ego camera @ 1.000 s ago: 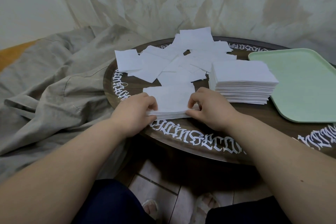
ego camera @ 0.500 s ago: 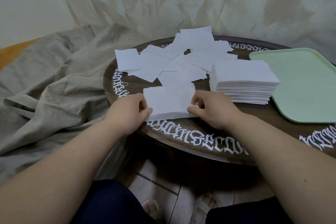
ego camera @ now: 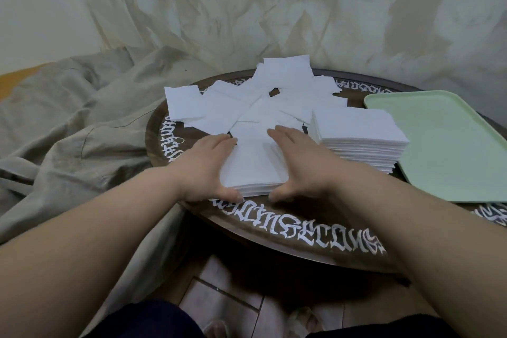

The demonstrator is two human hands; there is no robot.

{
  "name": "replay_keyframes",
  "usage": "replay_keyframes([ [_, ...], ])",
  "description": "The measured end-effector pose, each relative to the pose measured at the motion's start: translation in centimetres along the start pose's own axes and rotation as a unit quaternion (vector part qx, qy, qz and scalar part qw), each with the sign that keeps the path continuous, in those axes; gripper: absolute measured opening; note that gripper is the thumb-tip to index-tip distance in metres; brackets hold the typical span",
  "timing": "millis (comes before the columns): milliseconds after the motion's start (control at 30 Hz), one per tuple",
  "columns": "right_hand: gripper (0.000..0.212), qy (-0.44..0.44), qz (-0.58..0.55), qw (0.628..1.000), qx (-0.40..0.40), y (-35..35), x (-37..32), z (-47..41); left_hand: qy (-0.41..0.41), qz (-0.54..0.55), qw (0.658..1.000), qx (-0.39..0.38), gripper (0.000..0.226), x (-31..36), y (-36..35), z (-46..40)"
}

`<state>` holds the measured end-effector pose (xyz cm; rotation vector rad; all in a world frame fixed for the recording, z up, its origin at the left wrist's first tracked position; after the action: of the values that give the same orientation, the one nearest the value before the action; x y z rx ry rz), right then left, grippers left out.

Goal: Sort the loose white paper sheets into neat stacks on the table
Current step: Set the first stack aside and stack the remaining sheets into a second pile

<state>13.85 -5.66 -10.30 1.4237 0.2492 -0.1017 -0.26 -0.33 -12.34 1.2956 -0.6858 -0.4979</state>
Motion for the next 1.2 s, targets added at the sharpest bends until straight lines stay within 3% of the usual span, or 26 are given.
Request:
replay_keyframes([
  [200,0.127,0.024,0.082,0.995,-0.053,-1.8,-0.1,-1.6,-0.005,-0.034,0.998,-0.058,0.125,-0.5,-1.6,-1.2],
  [467,0.115,0.027,0.078,0.995,-0.049,-2.0,-0.4,-2.5,-0.014,-0.014,1.000,-0.019,0.124,-0.6,-1.4,-1.0],
  [533,0.115,0.019,0.049,0.998,-0.046,-2.0,-0.4,-2.2,-0.012,0.011,1.000,-0.017,0.126,-0.5,-1.4,-0.6],
  [633,0.120,-0.010,-0.043,0.998,-0.044,-2.3,0.0,-0.8,0.033,0.145,0.989,0.013,0.128,-0.5,-0.8,0.6],
  [700,0.110,-0.036,-0.092,0.995,-0.019,-2.3,0.5,0.2,0.104,0.197,0.972,0.080,0.104,-1.6,-0.1,1.7],
  [833,0.068,-0.084,-0.116,0.989,0.028,-2.3,1.5,1.6,0.189,0.113,0.965,0.145,0.029,-3.2,0.6,3.4],
  [1200,0.071,-0.075,-0.005,0.997,0.006,-2.2,-0.3,2.7,0.188,0.084,0.966,0.156,0.019,-2.5,0.2,3.6],
])
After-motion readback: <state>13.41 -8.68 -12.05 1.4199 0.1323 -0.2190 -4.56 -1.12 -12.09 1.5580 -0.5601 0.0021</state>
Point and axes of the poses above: each hand's wrist, its own z-axis away from the middle knuckle, its own y-axis out of the back of the hand, x = y × z, the point moved 9 cm from there along -z, towards the middle knuckle, and after that the axes turned 5 degrees about -y, right-handed, at the moved point
